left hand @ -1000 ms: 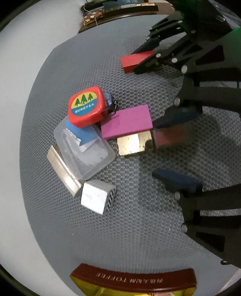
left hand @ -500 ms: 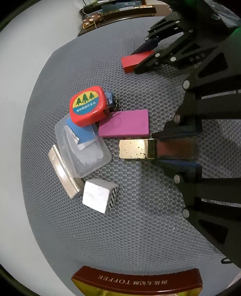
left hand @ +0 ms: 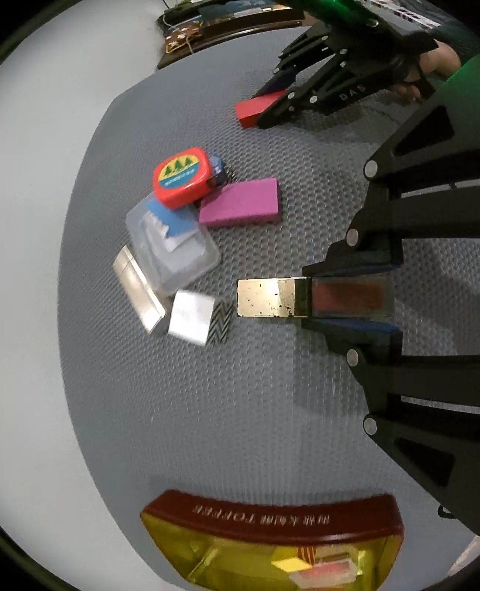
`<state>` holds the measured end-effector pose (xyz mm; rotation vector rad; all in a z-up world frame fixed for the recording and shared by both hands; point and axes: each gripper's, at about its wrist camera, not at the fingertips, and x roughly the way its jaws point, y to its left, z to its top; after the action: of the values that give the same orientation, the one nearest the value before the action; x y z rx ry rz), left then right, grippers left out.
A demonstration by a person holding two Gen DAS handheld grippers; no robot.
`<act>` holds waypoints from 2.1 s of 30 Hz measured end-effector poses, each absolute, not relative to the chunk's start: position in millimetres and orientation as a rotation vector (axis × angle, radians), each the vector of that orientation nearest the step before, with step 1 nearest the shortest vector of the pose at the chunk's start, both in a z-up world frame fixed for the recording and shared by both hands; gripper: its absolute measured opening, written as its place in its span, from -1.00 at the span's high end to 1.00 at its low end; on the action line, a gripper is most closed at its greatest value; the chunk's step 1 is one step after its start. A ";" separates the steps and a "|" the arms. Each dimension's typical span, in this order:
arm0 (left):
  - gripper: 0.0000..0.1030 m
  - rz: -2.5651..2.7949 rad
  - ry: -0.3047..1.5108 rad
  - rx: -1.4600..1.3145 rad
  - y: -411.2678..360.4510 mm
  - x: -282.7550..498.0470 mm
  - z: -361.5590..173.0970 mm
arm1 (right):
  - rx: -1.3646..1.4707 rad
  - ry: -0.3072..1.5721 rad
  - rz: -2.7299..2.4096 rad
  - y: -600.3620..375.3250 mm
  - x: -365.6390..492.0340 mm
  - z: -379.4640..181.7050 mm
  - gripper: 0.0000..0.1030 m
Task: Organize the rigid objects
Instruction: 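Grasp the lip gloss tube with the left gripper while the right gripper holds the red block, then lower the lip gloss tube into the tin and open the left gripper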
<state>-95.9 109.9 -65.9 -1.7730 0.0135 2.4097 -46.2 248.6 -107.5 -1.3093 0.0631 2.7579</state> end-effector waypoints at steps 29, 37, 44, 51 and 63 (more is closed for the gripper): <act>0.66 2.777 -0.052 -1.788 -77.4 -154.4 -19.7 | -1.306 0.056 2.747 248.5 -46.7 -107.6 0.41; 0.66 2.796 -0.041 -1.846 -123.5 -174.9 -26.9 | -1.305 0.057 2.745 247.5 -46.1 -107.6 0.41; 0.66 2.766 0.023 -1.925 -144.6 -193.0 -50.9 | -1.304 0.058 2.742 246.4 -45.5 -107.8 0.41; 0.66 2.772 0.006 -1.986 -159.7 -199.3 -71.6 | -1.303 0.060 2.740 245.6 -44.8 -107.9 0.41; 0.66 2.762 -0.028 -2.060 -175.7 -198.6 -86.3 | -1.303 0.051 2.737 248.2 -45.4 -108.6 0.41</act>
<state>-198.6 -175.7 -86.3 -2.0598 -0.0276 2.7618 -45.4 248.2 -108.6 -1.3026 0.0509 2.7367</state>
